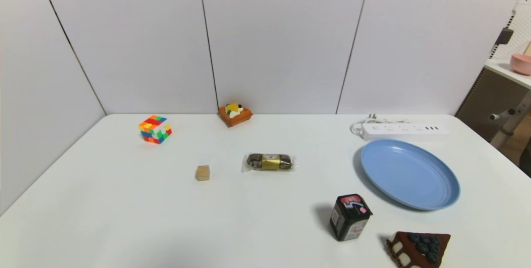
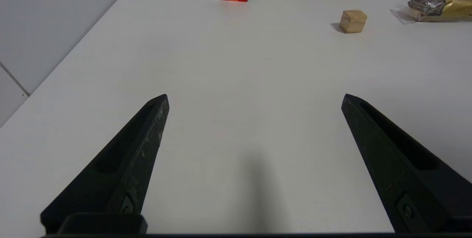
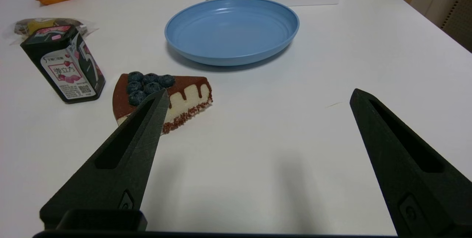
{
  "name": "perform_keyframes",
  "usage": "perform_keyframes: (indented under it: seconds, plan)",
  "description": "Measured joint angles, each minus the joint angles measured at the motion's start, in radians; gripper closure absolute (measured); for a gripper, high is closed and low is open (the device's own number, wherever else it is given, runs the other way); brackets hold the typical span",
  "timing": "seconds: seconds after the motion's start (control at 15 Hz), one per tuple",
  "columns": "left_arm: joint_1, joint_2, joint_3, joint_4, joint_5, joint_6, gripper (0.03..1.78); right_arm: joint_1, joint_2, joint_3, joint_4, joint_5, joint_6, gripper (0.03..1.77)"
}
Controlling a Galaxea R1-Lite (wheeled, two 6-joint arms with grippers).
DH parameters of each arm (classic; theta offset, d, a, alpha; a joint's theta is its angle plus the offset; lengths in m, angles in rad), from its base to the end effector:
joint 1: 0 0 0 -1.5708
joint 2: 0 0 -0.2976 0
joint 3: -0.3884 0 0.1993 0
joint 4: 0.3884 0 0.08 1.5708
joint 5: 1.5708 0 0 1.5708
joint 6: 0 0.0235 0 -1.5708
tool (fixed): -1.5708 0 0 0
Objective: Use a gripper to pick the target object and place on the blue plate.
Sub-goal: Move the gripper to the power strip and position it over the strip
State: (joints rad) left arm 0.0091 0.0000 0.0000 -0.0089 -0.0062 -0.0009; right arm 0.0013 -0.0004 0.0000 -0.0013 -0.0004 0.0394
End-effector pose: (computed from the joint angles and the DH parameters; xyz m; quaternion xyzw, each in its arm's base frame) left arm -0.0096 -0.0002 0.0764 -0.0004 -0.0045 0.0014 1.0000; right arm -0.0097 0.0000 0.0756 0.0197 -0.0008 0.0005 0.9998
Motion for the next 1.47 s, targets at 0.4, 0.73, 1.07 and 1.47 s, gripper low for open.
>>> perform_keyframes:
  seconds: [0.4, 0.73, 1.07, 1.47]
  plan:
    - [0.000, 0.000, 0.000, 0.000, 0.000, 0.000, 0.12, 0.000, 0.000, 0.000, -0.001, 0.001, -0.009, 0.10]
    - [0.000, 0.000, 0.000, 0.000, 0.000, -0.001, 0.12, 0.007, 0.195, -0.121, -0.039, 0.010, 0.004, 0.10]
    - [0.000, 0.000, 0.000, 0.000, 0.000, 0.000, 0.12, 0.017, 0.678, -0.611, 0.004, 0.012, 0.093, 0.10]
    - [0.000, 0.000, 0.000, 0.000, 0.000, 0.000, 0.12, 0.017, 1.332, -1.317, 0.297, 0.000, 0.334, 0.10]
